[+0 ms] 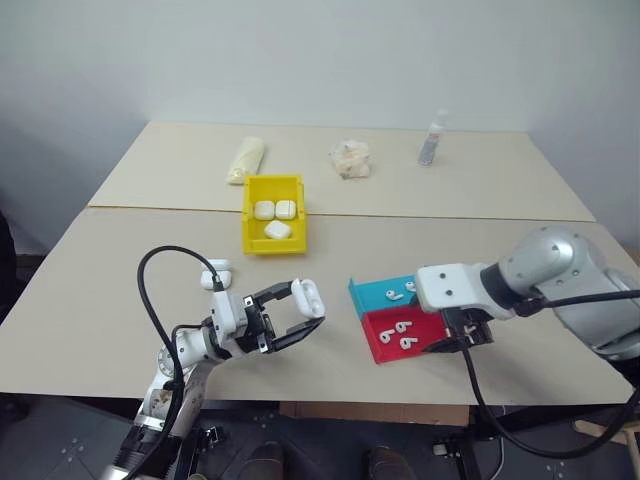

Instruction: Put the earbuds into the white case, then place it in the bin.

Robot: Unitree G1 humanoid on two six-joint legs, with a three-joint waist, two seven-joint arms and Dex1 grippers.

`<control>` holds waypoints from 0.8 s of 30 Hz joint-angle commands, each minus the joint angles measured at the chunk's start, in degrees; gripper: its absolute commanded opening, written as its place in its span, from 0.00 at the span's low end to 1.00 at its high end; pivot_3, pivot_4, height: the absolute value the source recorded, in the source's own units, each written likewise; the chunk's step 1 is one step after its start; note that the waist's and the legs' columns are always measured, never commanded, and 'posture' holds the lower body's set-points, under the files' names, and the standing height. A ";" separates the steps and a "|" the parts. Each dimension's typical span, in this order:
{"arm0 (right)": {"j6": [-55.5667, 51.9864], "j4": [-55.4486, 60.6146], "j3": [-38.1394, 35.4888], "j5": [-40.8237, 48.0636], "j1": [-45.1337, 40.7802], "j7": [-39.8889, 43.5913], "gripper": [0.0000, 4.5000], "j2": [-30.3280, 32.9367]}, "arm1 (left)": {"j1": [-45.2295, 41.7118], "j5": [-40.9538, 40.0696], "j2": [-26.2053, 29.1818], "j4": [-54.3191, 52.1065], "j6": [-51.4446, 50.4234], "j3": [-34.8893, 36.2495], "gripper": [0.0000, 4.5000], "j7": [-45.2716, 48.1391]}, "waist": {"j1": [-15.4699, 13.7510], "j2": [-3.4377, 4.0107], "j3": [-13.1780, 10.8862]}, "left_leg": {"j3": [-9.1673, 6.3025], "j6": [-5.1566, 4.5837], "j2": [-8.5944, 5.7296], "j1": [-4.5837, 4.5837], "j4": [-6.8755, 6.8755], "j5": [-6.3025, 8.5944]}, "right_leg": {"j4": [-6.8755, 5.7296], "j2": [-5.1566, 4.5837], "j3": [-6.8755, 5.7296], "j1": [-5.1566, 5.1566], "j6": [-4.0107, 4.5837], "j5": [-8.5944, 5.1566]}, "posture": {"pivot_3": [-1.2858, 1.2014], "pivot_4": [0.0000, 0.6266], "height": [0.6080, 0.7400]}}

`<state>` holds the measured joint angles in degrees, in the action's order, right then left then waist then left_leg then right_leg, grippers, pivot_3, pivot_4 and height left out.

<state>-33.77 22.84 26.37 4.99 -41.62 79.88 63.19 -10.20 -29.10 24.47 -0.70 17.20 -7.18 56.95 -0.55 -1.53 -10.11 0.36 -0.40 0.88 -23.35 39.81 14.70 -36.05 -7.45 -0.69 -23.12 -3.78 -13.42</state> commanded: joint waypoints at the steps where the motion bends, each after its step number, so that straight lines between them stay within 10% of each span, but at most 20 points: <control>1: 3.42 -0.61 1.38 -4.16 -0.49 0.57 0.73 -0.88 | 0.51 1.06 -0.68 -3.33 -0.26 1.22 0.63 -1.13 | 0.04 0.00 0.00 | 0.00 0.00 0.00 0.00 0.00 0.00 | -0.01 0.00 0.00 0.00 0.00 0.00 | 0.52 0.24 1.00; 24: 13.88 -7.92 3.48 -12.89 1.14 3.12 0.61 -7.86 | 2.18 5.10 -0.20 -10.23 -8.24 2.27 0.63 -6.98 | 0.23 0.00 0.00 | -0.01 0.01 0.01 0.04 -0.02 0.00 | -0.02 0.01 0.00 0.01 0.00 0.00 | 0.52 0.24 1.00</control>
<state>-21.08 14.41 30.82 -7.76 -40.20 82.25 55.40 -8.20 -24.08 24.23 -8.22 9.14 -5.75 50.24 -0.32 -1.53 -10.11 0.35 -0.39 0.88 -23.31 39.79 14.70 -36.07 -7.44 -0.69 -23.12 -3.78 -13.42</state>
